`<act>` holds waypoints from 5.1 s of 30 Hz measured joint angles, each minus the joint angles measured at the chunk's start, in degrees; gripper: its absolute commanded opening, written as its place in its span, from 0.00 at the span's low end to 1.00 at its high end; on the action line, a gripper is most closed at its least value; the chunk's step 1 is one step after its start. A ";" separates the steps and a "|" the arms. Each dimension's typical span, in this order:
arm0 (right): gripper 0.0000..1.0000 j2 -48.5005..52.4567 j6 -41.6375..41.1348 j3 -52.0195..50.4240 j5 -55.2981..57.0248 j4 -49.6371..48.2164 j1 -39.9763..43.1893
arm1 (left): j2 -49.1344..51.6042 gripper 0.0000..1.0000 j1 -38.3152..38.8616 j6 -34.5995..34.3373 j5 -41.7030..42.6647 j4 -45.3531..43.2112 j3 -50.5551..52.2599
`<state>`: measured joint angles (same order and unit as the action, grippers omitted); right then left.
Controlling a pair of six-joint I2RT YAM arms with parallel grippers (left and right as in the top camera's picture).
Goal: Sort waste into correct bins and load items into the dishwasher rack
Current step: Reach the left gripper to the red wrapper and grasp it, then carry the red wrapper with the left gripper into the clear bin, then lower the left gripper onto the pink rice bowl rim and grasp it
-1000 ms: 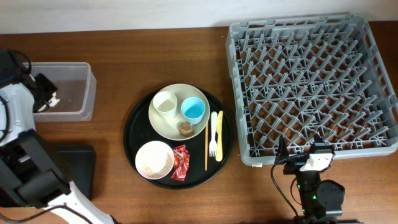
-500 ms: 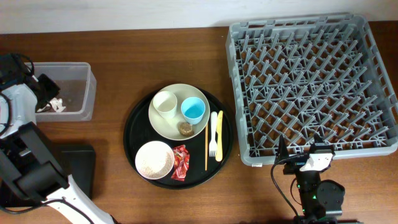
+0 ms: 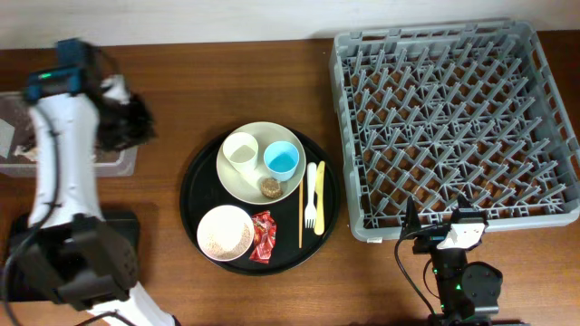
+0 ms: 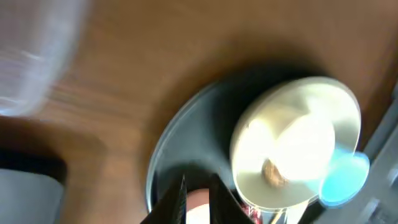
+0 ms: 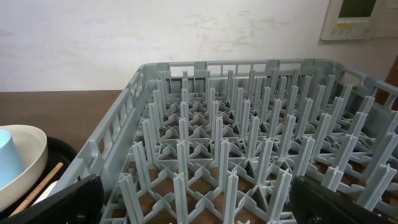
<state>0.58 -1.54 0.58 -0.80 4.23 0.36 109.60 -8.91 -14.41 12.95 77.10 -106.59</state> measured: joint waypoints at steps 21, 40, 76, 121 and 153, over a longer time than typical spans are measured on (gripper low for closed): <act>0.98 0.00 0.00 0.00 -0.02 0.00 0.00 | 0.00 0.01 46.80 -3.30 -14.12 13.35 3.82; 0.98 0.00 0.02 0.00 -0.02 0.00 0.00 | -0.11 0.31 54.27 -9.11 -17.53 -7.56 28.74; 0.98 0.00 0.00 0.00 -0.02 0.00 0.00 | -3.32 0.01 54.27 -12.76 -20.76 -13.92 35.60; 0.98 0.00 0.00 0.00 -0.02 0.00 0.00 | 5.70 0.29 -13.42 -2.51 -19.89 -50.82 22.45; 0.99 0.00 0.04 0.00 -0.02 0.00 0.00 | -36.59 0.09 30.73 -7.30 -11.30 4.92 28.44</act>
<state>0.58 -1.50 0.58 -0.82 4.23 0.36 73.01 21.82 -21.71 1.65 82.02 -78.15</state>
